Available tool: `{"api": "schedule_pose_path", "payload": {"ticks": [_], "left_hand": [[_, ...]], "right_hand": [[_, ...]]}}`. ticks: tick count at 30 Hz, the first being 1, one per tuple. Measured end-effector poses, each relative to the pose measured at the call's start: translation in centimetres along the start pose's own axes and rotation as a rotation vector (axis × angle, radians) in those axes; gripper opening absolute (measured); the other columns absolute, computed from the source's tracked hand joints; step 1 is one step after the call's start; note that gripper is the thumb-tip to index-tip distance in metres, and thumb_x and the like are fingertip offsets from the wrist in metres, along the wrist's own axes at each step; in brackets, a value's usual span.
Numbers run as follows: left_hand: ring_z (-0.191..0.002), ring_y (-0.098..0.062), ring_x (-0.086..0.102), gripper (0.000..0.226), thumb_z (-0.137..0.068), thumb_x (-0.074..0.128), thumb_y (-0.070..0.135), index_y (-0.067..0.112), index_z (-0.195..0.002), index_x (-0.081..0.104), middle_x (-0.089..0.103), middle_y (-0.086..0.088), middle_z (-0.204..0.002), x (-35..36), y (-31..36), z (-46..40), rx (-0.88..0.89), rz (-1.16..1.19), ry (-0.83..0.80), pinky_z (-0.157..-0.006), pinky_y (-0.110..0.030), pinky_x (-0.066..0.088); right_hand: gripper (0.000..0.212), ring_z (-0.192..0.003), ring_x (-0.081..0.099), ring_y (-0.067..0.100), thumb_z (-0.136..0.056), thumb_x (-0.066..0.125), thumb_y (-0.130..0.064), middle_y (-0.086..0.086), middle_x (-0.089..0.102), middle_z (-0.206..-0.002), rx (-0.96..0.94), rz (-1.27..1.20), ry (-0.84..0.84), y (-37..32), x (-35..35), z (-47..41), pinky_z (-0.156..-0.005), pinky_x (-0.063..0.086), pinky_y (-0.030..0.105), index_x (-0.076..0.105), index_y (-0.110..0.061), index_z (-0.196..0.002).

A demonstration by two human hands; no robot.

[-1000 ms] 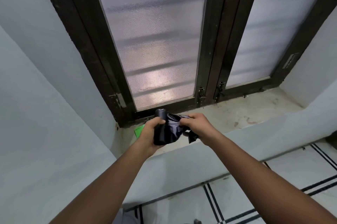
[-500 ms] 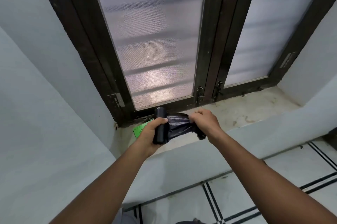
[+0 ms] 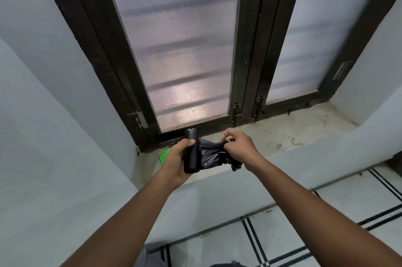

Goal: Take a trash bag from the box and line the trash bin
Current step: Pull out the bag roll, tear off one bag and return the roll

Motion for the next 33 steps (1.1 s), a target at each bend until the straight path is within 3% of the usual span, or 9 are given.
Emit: {"api": "schedule_pose_path", "payload": {"ticks": [5,8,11,14,18,24,27,30,33], "left_hand": [[-0.097,-0.033,0.069,0.037,-0.081,0.070,0.022,0.009,-0.116,0.069,0.073,-0.012,-0.108,0.0,-0.2,-0.1,-0.001,-0.052,-0.027,-0.082,-0.040,0.057],[-0.100,-0.034,0.069,0.043,-0.080,0.072,0.024,0.010,-0.121,0.068,0.076,-0.015,-0.110,-0.2,-0.3,-0.3,0.013,-0.082,0.001,-0.094,-0.047,0.053],[-0.098,-0.033,0.067,0.039,-0.083,0.070,0.023,0.010,-0.120,0.069,0.074,-0.014,-0.104,0.0,-0.1,-0.2,0.024,-0.105,-0.002,-0.099,-0.049,0.051],[-0.095,-0.032,0.068,0.034,-0.086,0.067,0.021,0.009,-0.117,0.069,0.074,-0.013,-0.100,0.6,0.2,-0.1,0.029,-0.127,-0.031,-0.096,-0.046,0.051],[-0.087,-0.029,0.072,0.035,-0.087,0.067,0.018,0.006,-0.120,0.066,0.076,-0.013,-0.098,1.1,0.3,0.0,0.019,-0.151,-0.057,-0.082,-0.039,0.058],[-0.100,-0.036,0.064,0.067,-0.061,0.071,0.022,0.002,-0.124,0.066,0.071,-0.021,-0.106,0.9,-0.6,-0.4,-0.026,-0.075,-0.077,-0.086,-0.041,0.051],[-0.086,-0.032,0.066,0.060,-0.060,0.069,0.020,0.002,-0.117,0.068,0.071,-0.019,-0.098,0.3,-1.2,-0.7,-0.041,-0.019,-0.071,-0.075,-0.037,0.050],[-0.073,-0.027,0.067,0.040,-0.073,0.064,0.016,0.004,-0.112,0.067,0.073,-0.015,-0.088,0.3,-1.5,-0.5,-0.056,-0.006,-0.085,-0.068,-0.033,0.051],[-0.078,-0.028,0.070,0.055,-0.070,0.074,0.015,0.002,-0.122,0.065,0.073,-0.018,-0.097,-0.1,-1.3,-0.7,-0.051,-0.071,-0.056,-0.071,-0.035,0.056]], "right_hand": [[0.043,-0.055,0.062,0.030,-0.082,0.041,0.005,0.016,0.072,-0.087,0.029,-0.027,-0.028,0.0,0.6,0.3,-0.038,0.042,0.026,0.077,-0.017,-0.074],[0.015,-0.057,0.066,0.026,-0.082,0.064,-0.021,0.017,0.075,-0.088,0.030,-0.034,-0.038,-0.1,0.8,0.2,-0.045,0.049,0.029,0.076,-0.011,-0.080],[0.038,-0.058,0.068,0.019,-0.072,0.084,-0.043,0.009,0.076,-0.083,-0.001,-0.025,-0.028,-0.2,1.1,0.2,-0.045,0.049,0.026,0.069,-0.011,-0.086],[0.029,-0.067,0.072,0.016,-0.073,0.087,-0.039,0.002,0.075,-0.080,-0.008,0.003,0.023,0.0,1.1,0.0,-0.047,0.053,0.026,0.070,-0.018,-0.084],[0.020,-0.053,0.066,0.016,-0.077,0.084,-0.035,0.002,0.074,-0.068,0.021,0.014,0.057,0.9,0.9,-0.3,-0.044,0.051,0.026,0.073,-0.019,-0.070],[0.024,-0.040,0.062,0.011,-0.071,0.090,-0.030,0.000,0.073,-0.060,0.052,-0.052,0.076,1.0,0.8,-0.2,-0.041,0.051,0.027,0.074,-0.013,-0.067],[0.025,-0.042,0.063,0.018,-0.066,0.092,-0.030,0.002,0.073,-0.058,0.051,-0.067,0.085,0.6,1.0,-0.3,-0.044,0.054,0.033,0.073,-0.013,-0.064],[0.019,-0.040,0.056,0.020,-0.071,0.090,-0.026,0.007,0.071,-0.060,0.061,-0.123,-0.003,1.0,1.9,-0.4,-0.042,0.048,0.028,0.078,-0.012,-0.072],[0.021,-0.045,0.055,0.022,-0.078,0.088,-0.026,0.013,0.069,-0.063,0.099,-0.277,-0.187,1.7,3.1,-0.2,-0.044,0.043,0.026,0.080,-0.008,-0.085]]}}
Point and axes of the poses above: each hand's wrist, its own z-axis away from the middle knuckle, its own x-axis out of the palm, y = z × x, the point moved 9 cm from there along -z, towards the middle knuckle
